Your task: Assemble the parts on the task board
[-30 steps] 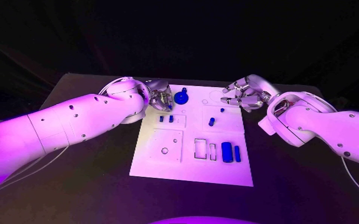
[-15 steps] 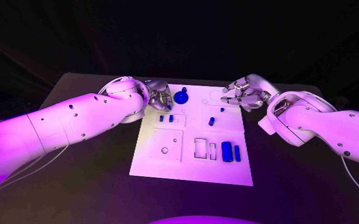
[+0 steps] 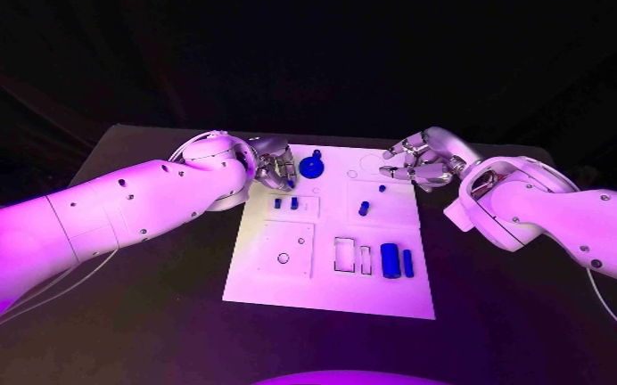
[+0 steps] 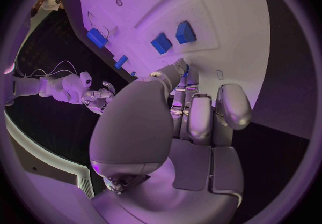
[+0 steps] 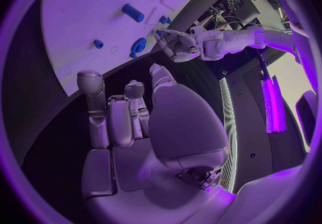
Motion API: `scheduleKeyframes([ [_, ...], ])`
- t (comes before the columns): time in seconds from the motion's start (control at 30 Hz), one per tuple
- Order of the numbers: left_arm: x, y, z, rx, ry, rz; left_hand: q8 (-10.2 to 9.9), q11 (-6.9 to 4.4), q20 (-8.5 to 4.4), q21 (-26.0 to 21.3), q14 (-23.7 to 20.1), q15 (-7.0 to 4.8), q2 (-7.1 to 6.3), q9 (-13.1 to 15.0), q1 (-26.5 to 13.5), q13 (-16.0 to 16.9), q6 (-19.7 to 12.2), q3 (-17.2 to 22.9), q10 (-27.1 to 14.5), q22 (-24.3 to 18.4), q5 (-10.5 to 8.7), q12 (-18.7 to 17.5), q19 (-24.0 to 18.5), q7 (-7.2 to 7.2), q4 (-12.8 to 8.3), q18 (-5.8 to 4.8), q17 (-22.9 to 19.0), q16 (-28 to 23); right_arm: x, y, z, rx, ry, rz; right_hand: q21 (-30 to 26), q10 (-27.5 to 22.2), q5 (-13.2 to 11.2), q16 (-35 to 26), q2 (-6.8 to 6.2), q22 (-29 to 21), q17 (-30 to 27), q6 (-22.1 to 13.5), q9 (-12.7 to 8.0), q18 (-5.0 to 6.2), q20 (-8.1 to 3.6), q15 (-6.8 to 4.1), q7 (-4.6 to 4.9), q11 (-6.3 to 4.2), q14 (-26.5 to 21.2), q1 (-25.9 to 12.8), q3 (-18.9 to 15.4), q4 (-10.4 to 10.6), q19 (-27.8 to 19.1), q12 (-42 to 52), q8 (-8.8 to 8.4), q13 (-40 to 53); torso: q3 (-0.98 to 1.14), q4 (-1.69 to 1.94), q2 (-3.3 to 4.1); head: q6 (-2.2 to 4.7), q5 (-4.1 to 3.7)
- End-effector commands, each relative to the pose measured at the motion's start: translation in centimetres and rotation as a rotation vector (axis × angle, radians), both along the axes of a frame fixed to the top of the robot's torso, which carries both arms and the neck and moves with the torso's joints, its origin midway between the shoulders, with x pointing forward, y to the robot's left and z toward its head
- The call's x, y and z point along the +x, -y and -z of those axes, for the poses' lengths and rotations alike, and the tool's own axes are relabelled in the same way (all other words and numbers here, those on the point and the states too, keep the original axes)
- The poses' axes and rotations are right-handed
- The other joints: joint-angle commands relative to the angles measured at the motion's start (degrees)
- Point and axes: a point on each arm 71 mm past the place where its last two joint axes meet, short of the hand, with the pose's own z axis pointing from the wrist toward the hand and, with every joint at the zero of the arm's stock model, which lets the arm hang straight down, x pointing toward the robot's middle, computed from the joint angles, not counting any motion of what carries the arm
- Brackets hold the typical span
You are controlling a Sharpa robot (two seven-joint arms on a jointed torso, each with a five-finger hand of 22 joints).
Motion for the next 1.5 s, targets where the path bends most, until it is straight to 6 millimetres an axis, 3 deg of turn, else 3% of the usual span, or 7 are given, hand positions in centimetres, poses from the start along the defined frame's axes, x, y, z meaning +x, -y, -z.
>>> scheduleKeyframes([
  [0.03,0.0,0.1,0.1,0.007,-0.015,0.006,-0.75,-0.02,0.08,-0.07,-0.09,-0.07,-0.12,-0.42,-0.54,0.06,-0.95,0.06,0.43,-0.09,0.16,-0.37,-0.48,0.02,-0.50,-0.30,-0.14,-0.05,0.0,-0.1,0.0,-0.005,-0.001,-0.014,-0.49,0.26,0.40,-0.30,-0.06,-0.24,-0.21,0.10,-0.03,1.10,-0.02,-0.22,0.12,0.13,0.27,0.41,0.03,0.46,-0.40,-0.03,0.34,-0.22,-0.01,-0.02,-0.01,0.03,0.01],
  [0.73,0.0,-0.1,0.2,0.016,-0.025,-0.006,-2.32,0.33,0.15,-0.32,-0.32,0.17,-0.55,-1.16,-0.81,0.20,-2.43,0.54,0.82,-0.43,0.17,-1.20,-0.74,0.63,-1.04,-0.22,-0.97,-0.34,0.1,0.1,0.1,-0.008,0.004,-0.008,-1.96,-0.71,0.42,-0.99,-0.19,-1.30,-1.03,-0.13,-0.09,1.32,-0.02,-0.19,0.17,0.19,0.00,0.44,-0.05,0.55,-0.96,-1.09,0.28,-1.39,0.00,0.01,0.01,0.07,-0.05],
  [0.87,0.0,-0.3,0.2,0.014,-0.021,-0.013,-2.71,0.43,0.22,-0.33,-0.35,0.25,-0.67,-1.38,-0.91,0.25,-2.87,0.68,0.97,-0.43,0.17,-1.37,-0.75,0.80,-1.17,-0.22,-1.12,-0.38,0.1,0.2,0.1,-0.012,0.004,-0.005,-6.02,-6.49,0.47,-3.42,-0.17,-4.15,-3.76,-0.43,-0.18,1.86,0.11,-0.12,0.30,0.32,-1.01,0.79,0.05,0.89,-2.51,-8.58,0.34,-9.14,0.00,0.00,0.00,0.05,-0.04],
  [1.0,0.1,-0.7,0.2,0.011,-0.013,-0.024,-3.12,0.49,0.30,-0.34,-0.40,0.31,-0.89,-1.70,-1.08,0.34,-3.61,0.82,1.21,-0.44,0.17,-1.54,-0.77,0.91,-1.29,-0.21,-1.45,-0.50,0.2,0.3,0.2,-0.022,0.004,-0.005,-9.04,-8.95,0.31,-5.79,-0.07,-6.14,-6.16,-0.53,-0.23,2.23,0.19,0.10,0.51,0.53,-1.67,1.79,0.69,1.40,-3.13,-14.66,0.56,-13.99,-0.05,0.03,-0.01,0.11,-0.15],
  [1.27,0.2,-1.8,-0.1,-0.014,0.019,-0.048,-3.27,0.45,0.34,-0.35,-0.37,0.33,-1.14,-2.21,-1.23,0.45,-4.78,1.10,1.47,-0.45,0.17,-1.84,-0.76,0.84,-1.50,-0.19,-1.56,-0.45,0.5,0.6,0.3,-0.146,0.048,-0.050,-6.19,-7.62,-4.93,-5.44,-0.55,-3.39,-5.19,1.11,-0.21,1.55,0.10,0.05,0.58,0.73,-0.28,7.16,3.21,-0.16,0.02,-26.95,1.33,-25.58,-0.02,0.04,-0.11,0.29,-0.33],
  [1.33,0.1,-2.4,-0.5,-0.067,0.040,-0.059,-3.06,0.49,0.33,-1.25,-0.76,0.36,-1.30,-2.24,-1.60,0.44,-4.55,1.05,1.27,-1.77,0.15,-2.09,-1.41,0.80,-1.38,0.10,-2.82,-1.21,0.6,0.6,0.3,-0.225,0.084,-0.076,-2.94,-6.50,-6.72,-3.53,-0.64,-0.74,-2.82,2.29,-0.24,0.97,-0.06,-0.06,0.49,0.67,0.78,8.97,4.47,-0.77,1.87,-30.66,1.54,-28.97,-0.01,0.01,-0.15,0.46,-0.56],
  [1.5,-0.1,-4.1,-1.6,-0.333,0.055,-0.123,-2.29,0.69,0.35,-5.92,-3.54,0.53,-1.58,-2.22,-2.66,0.58,-2.74,1.06,0.98,-8.09,0.16,-2.65,-4.90,0.97,-0.97,1.38,-9.74,-5.97,0.9,0.2,0.5,-0.415,0.166,-0.126,4.58,-3.58,-7.33,0.92,-1.61,5.42,2.68,4.44,-0.64,-0.31,-0.52,0.00,-0.19,0.41,2.61,10.75,6.77,-1.10,5.35,-37.34,0.94,-34.88,-0.02,-0.06,-0.12,1.03,-2.68],
])
